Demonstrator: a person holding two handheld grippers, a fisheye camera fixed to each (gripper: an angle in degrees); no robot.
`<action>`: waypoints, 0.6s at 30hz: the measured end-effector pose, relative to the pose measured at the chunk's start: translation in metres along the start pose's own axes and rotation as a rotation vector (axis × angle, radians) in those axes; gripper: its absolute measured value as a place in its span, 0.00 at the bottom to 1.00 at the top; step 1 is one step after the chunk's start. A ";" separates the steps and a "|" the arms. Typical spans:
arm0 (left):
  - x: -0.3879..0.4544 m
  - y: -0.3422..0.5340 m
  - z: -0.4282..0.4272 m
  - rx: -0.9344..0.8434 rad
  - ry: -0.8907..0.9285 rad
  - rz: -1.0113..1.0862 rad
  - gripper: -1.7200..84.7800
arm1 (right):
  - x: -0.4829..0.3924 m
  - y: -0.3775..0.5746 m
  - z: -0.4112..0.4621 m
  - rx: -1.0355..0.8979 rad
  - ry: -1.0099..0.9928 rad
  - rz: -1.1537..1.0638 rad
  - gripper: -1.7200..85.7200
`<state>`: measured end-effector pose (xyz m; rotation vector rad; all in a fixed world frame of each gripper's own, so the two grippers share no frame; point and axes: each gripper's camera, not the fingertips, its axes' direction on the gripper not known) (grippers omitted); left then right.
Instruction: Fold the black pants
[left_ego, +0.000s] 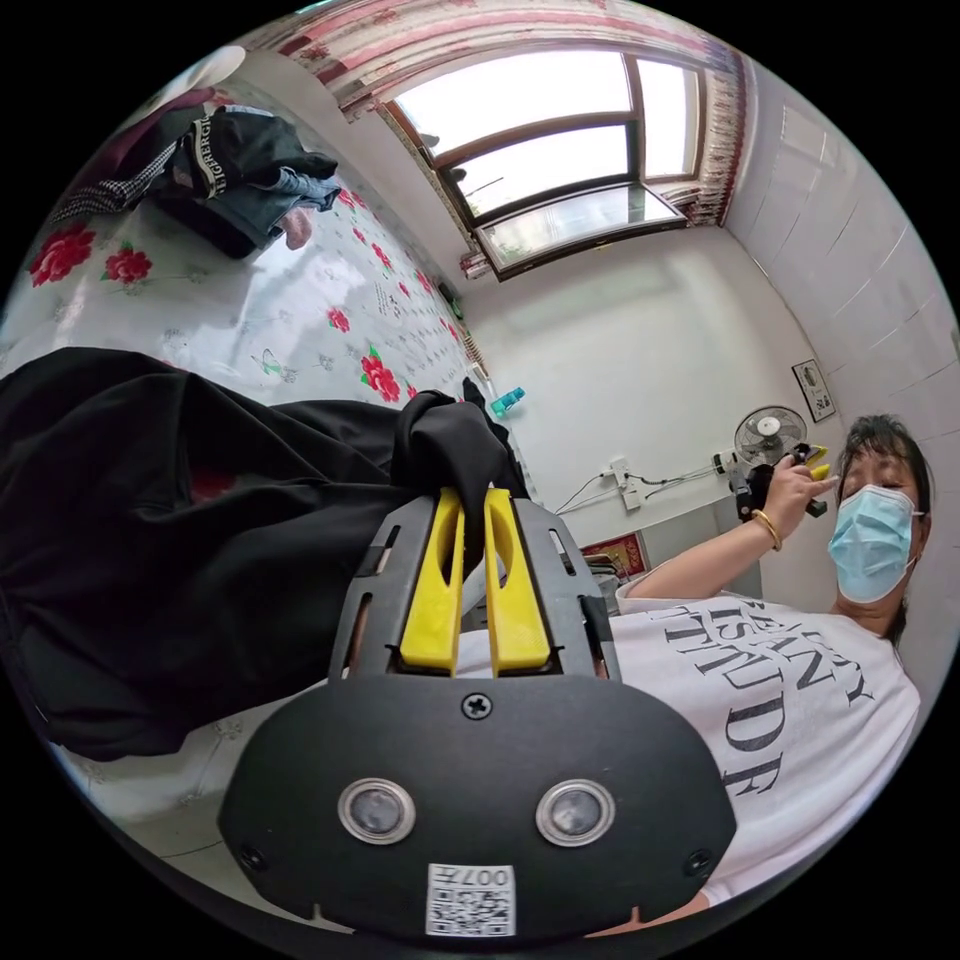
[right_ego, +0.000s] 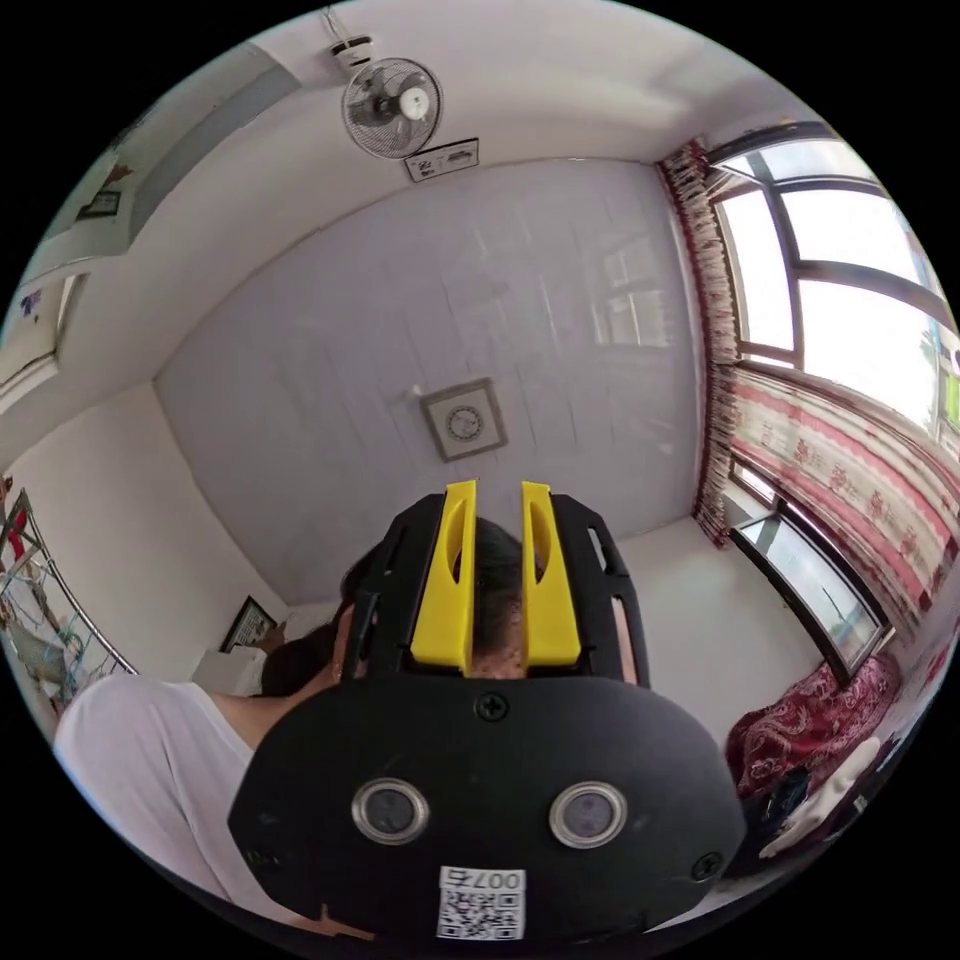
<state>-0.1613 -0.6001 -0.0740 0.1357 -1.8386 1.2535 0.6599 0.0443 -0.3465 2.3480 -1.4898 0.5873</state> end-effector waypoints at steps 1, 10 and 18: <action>0.002 -0.001 0.000 0.001 0.002 0.002 0.01 | -0.005 0.001 0.002 -0.009 -0.011 -0.006 0.04; 0.006 -0.003 0.000 0.012 0.015 -0.019 0.01 | -0.023 0.022 0.005 -0.106 0.009 -0.024 0.04; 0.014 -0.007 0.004 0.007 0.021 -0.020 0.01 | -0.029 0.047 0.009 -0.115 0.060 -0.147 0.05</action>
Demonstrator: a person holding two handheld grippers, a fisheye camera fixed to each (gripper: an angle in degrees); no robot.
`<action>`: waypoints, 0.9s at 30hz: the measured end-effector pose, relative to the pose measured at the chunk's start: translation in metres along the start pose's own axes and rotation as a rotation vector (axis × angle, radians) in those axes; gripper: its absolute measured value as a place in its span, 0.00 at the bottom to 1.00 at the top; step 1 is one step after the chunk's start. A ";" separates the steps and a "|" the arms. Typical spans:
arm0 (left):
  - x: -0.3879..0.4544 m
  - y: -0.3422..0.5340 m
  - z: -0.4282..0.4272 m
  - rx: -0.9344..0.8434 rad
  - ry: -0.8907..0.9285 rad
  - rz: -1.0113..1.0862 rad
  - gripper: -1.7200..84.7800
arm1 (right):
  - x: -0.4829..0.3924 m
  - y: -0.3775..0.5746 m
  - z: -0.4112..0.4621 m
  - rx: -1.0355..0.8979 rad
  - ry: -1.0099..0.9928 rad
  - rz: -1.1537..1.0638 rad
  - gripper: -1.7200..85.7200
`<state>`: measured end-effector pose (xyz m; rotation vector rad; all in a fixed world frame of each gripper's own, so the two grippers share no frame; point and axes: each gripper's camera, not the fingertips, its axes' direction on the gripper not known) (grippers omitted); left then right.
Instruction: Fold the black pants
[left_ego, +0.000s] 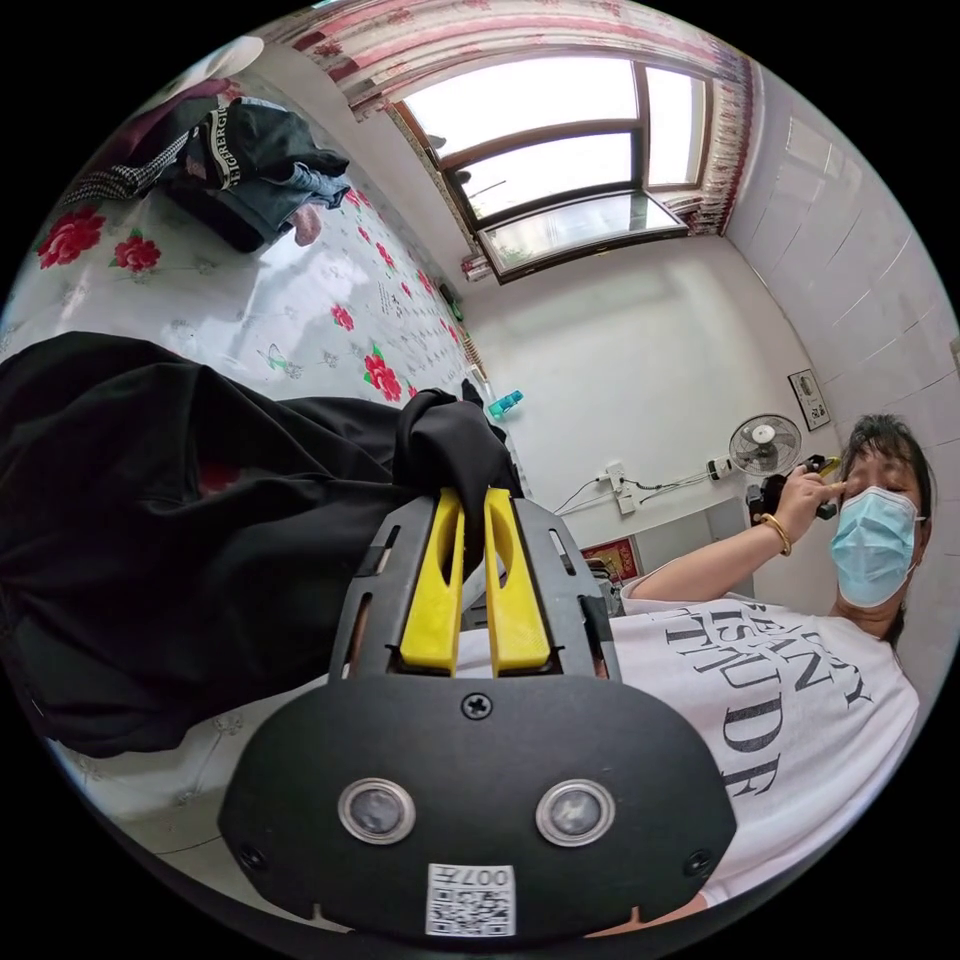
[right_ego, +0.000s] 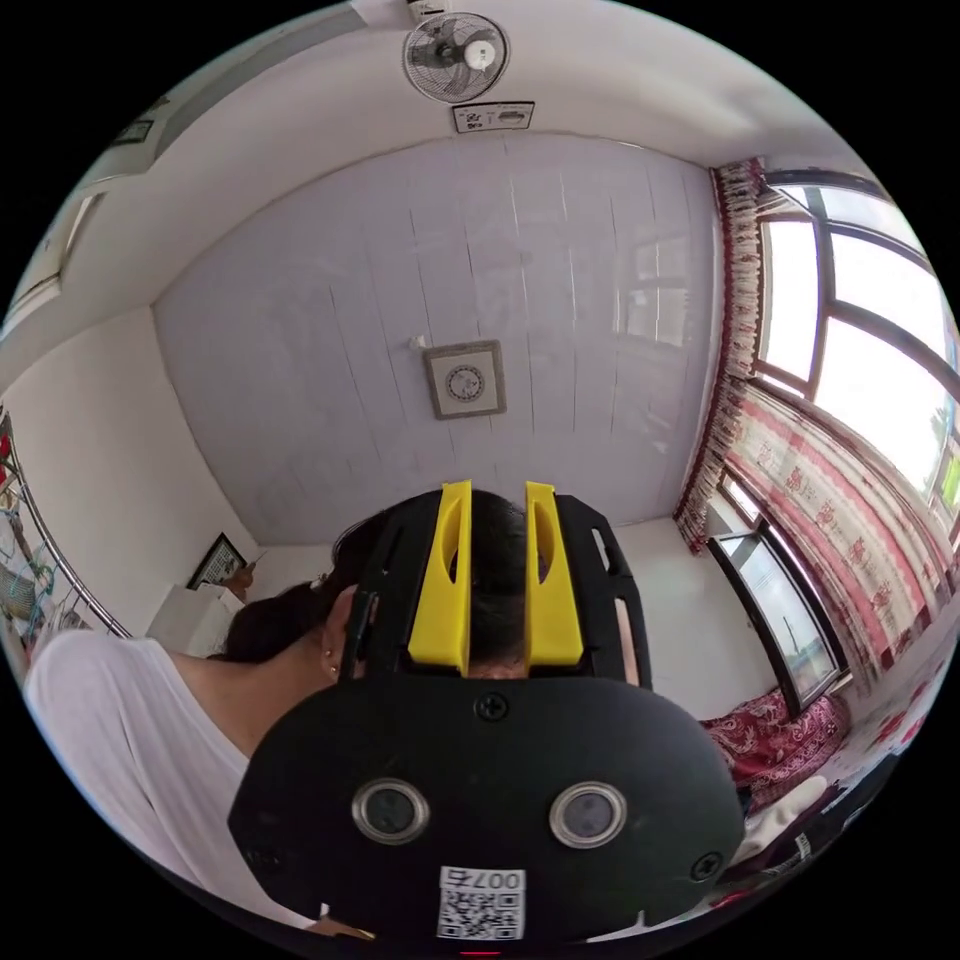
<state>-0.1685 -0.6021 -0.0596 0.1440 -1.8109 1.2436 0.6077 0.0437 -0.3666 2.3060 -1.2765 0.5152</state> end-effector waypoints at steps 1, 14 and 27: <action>0.001 0.000 0.000 0.000 0.000 0.000 0.01 | -0.002 0.005 0.001 -0.006 0.003 -0.013 0.05; 0.016 0.001 -0.001 -0.001 0.001 0.000 0.01 | 0.043 0.077 0.017 -0.025 0.010 -0.020 0.07; 0.032 0.001 -0.014 -0.021 0.037 0.037 0.01 | 0.240 0.397 -0.024 -1.387 0.744 0.078 0.09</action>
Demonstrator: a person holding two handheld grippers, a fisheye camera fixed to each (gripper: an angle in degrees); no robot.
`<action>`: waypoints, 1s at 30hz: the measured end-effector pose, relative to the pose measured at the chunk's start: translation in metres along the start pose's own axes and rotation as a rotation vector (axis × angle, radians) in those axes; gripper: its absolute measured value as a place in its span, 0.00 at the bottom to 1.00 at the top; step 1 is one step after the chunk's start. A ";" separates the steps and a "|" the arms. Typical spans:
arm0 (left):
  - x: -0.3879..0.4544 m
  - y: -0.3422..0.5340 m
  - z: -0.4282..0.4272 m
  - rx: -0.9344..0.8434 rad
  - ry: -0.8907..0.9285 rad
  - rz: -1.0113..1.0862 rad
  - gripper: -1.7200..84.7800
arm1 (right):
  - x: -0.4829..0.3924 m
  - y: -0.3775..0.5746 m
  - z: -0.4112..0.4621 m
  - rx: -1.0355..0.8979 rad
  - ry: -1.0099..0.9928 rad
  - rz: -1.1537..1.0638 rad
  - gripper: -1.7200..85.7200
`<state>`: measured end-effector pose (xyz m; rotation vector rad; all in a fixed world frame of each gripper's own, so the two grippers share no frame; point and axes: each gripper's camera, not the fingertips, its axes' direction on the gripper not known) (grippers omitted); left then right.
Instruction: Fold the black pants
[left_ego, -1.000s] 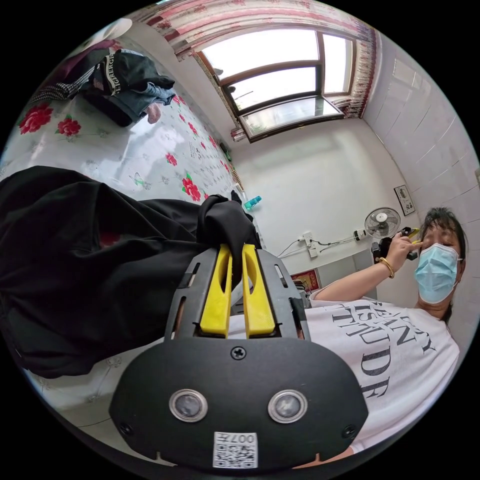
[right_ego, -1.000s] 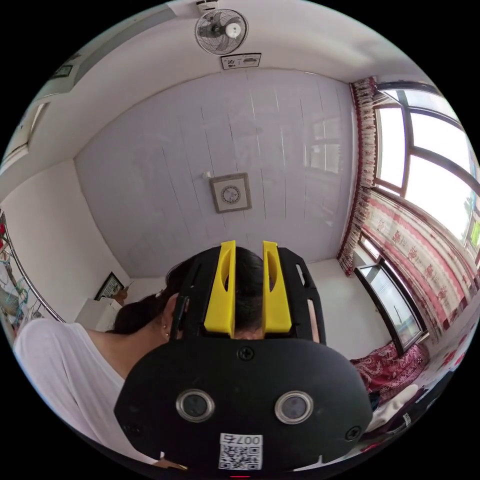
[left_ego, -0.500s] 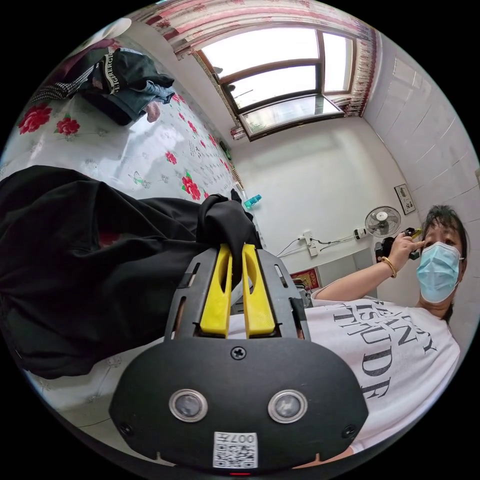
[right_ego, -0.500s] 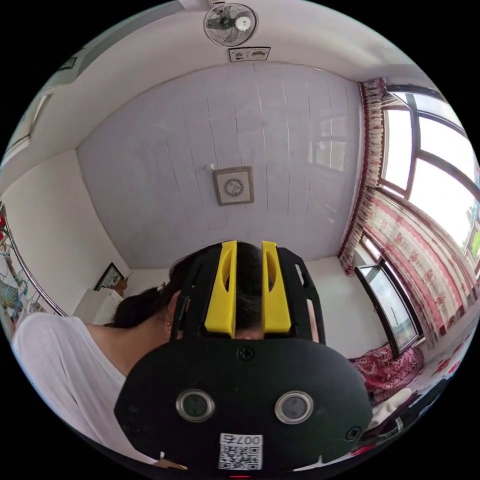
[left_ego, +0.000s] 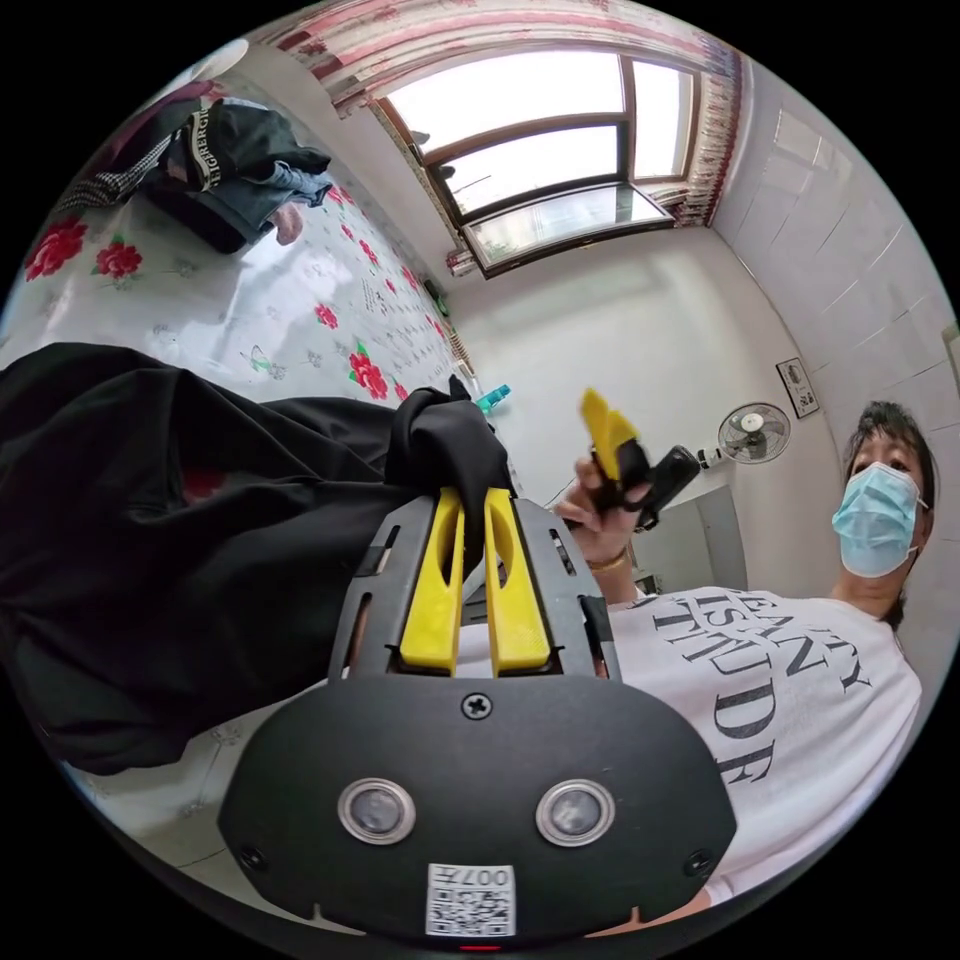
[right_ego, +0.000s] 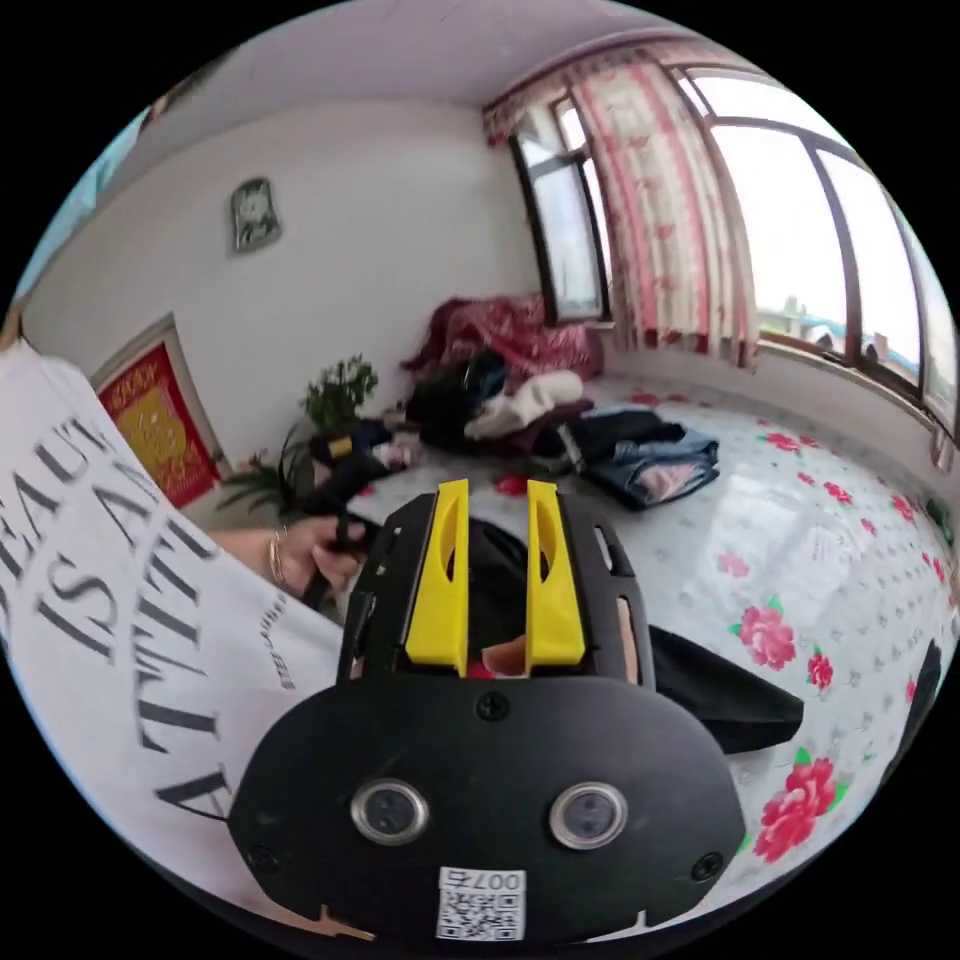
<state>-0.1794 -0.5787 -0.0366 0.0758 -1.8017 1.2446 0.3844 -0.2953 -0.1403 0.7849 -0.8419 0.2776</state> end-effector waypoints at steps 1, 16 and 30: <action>0.003 0.000 -0.001 -0.007 0.004 0.011 0.01 | -0.001 0.000 0.027 -0.077 0.017 -0.038 0.10; 0.001 0.007 -0.058 0.054 0.080 0.004 0.02 | 0.004 -0.004 0.123 -0.289 -0.109 -0.266 0.02; -0.012 0.006 -0.091 0.100 0.135 0.053 0.01 | 0.021 -0.006 0.069 -0.323 -0.245 -0.180 0.03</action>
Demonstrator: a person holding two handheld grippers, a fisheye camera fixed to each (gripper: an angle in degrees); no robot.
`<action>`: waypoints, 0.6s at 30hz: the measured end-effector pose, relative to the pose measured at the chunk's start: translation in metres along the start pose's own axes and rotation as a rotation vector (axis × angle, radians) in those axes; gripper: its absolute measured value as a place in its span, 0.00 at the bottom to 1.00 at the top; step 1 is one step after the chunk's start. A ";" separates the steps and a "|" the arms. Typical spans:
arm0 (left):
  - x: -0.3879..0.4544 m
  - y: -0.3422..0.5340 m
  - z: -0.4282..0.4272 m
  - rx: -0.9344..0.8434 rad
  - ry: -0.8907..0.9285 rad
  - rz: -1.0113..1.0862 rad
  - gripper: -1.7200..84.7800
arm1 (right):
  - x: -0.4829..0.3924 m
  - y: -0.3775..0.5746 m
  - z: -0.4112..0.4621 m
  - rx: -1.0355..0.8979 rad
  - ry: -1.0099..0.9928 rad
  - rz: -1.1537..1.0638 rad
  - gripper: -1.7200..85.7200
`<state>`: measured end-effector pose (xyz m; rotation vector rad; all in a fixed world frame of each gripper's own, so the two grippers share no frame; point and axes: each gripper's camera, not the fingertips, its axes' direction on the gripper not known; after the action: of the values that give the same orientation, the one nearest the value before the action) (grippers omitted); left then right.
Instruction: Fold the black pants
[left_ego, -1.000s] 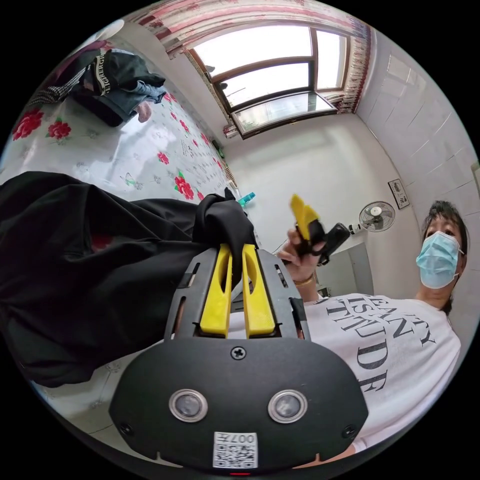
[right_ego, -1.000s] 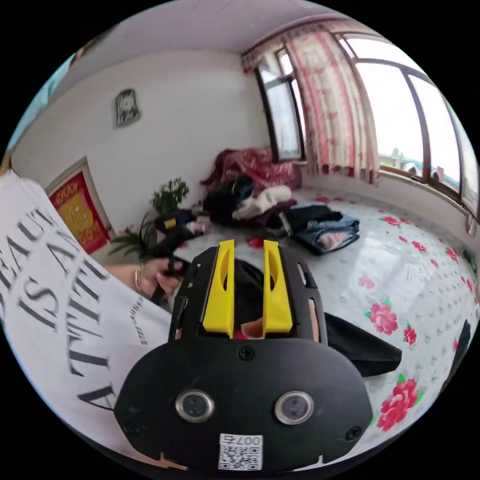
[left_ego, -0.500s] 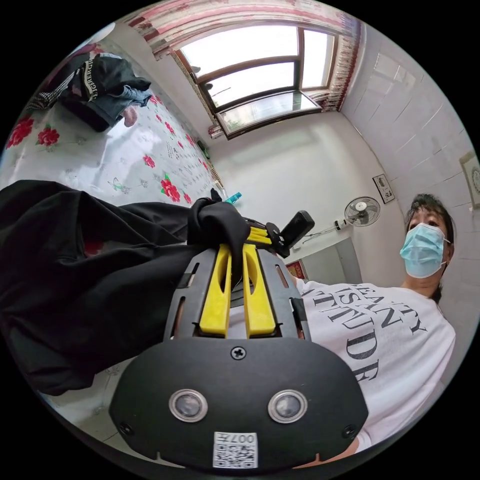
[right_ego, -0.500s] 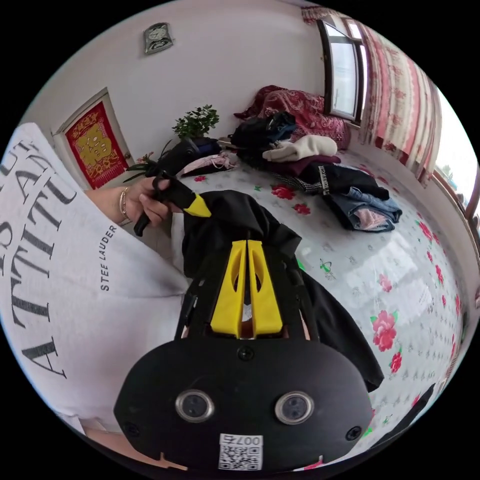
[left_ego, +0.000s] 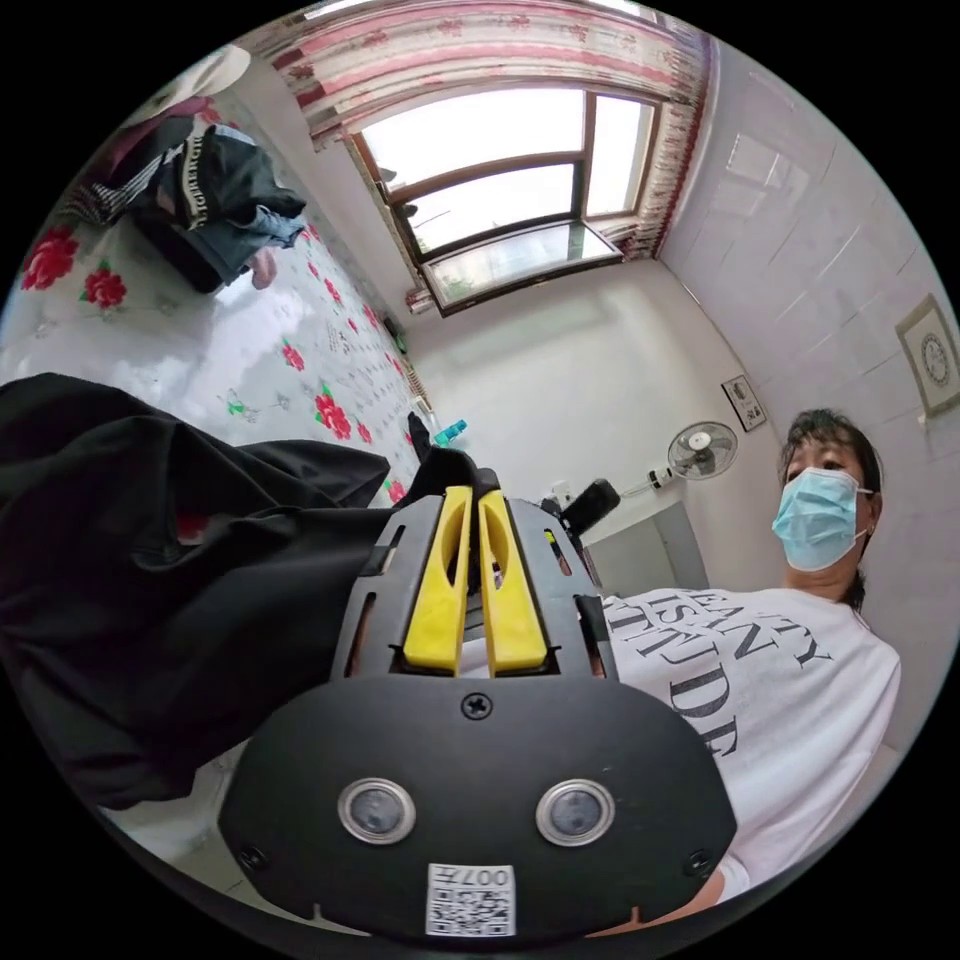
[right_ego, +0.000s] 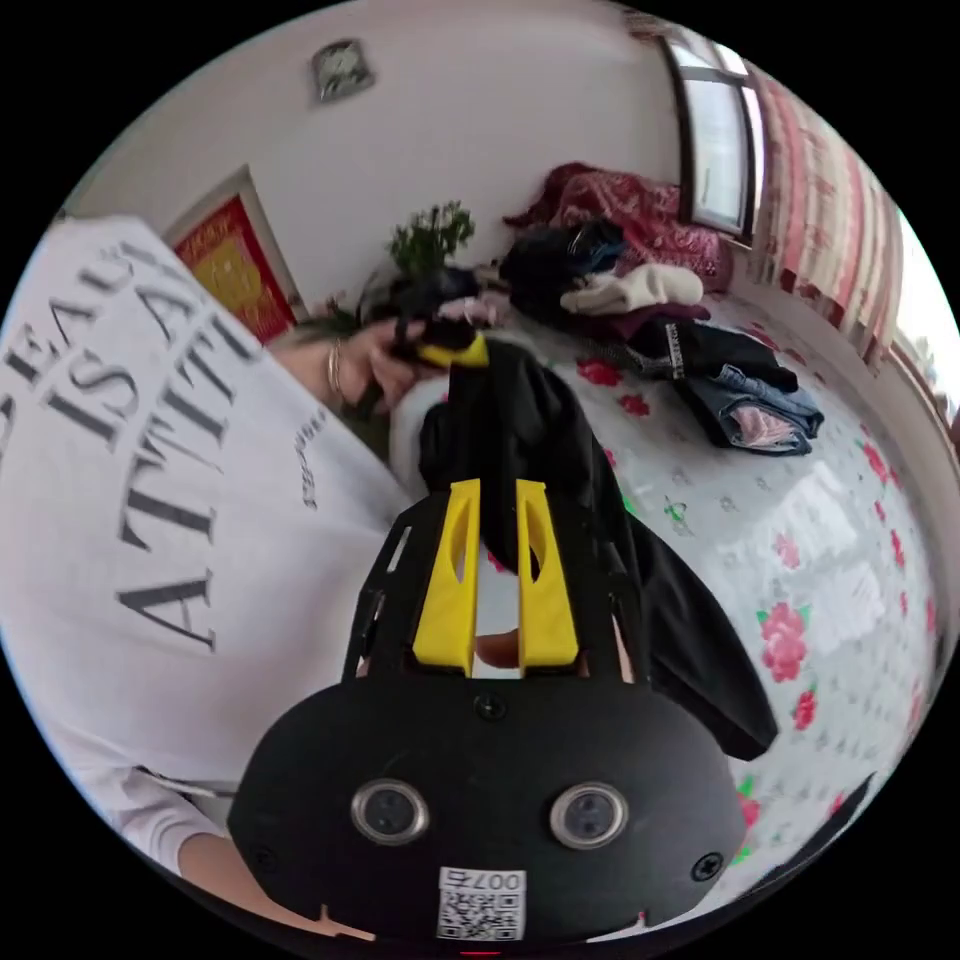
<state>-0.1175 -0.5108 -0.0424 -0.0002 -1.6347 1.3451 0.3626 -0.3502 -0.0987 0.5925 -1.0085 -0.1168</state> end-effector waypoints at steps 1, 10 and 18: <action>0.002 0.000 0.005 -0.029 0.000 0.022 0.01 | 0.010 -0.001 -0.015 0.088 -0.045 0.043 0.03; -0.009 0.008 0.002 -0.043 0.025 0.059 0.01 | 0.029 -0.005 0.027 -0.145 -0.029 0.105 0.03; -0.031 0.013 0.026 -0.113 0.127 0.098 0.01 | 0.005 -0.030 0.043 -0.134 0.121 0.000 0.10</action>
<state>-0.1260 -0.5422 -0.0701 -0.2314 -1.6176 1.2966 0.3354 -0.3949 -0.0939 0.4716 -0.8757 -0.1462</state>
